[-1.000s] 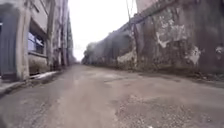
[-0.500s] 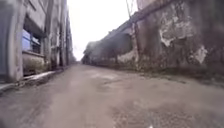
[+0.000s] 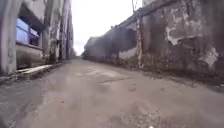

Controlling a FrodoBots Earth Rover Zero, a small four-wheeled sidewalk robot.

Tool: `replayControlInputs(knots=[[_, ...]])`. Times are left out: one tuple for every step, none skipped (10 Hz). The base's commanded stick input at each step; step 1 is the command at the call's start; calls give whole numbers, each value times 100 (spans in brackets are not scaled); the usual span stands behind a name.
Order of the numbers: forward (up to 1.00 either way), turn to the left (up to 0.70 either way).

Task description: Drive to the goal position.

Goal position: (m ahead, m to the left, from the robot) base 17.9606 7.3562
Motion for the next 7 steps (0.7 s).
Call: replayControlInputs(knots=[[50,0],[50,0],[50,0],[50,0],[50,0],[50,0],[50,50]])
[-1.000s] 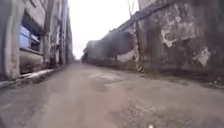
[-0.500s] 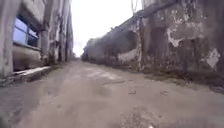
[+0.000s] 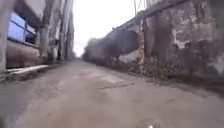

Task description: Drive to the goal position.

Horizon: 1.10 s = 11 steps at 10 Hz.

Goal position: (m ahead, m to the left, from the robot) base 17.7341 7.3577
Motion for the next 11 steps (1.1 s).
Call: replayControlInputs(knots=[[50,50],[50,0],[50,0],[50,0],[50,0],[50,0],[50,0],[50,0],[50,0],[50,0],[50,0]])
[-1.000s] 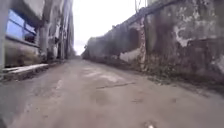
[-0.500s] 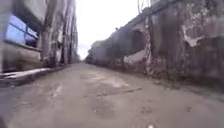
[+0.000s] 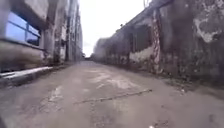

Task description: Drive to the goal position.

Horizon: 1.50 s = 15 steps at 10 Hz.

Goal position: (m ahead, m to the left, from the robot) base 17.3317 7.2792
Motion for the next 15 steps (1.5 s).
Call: replayControlInputs(knots=[[50,0],[50,0],[50,0],[50,0],[50,0],[50,0],[50,0],[50,0],[50,0],[50,0],[50,0],[50,8],[50,33],[50,50],[50,50]])
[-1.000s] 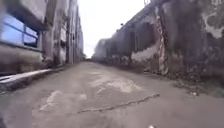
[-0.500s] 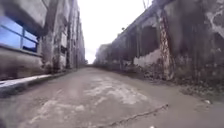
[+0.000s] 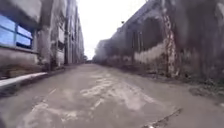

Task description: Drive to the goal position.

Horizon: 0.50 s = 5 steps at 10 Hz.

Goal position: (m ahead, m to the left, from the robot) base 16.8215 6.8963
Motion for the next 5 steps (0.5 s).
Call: replayControlInputs(knots=[[50,35],[50,7],[50,0],[50,0],[50,0]])
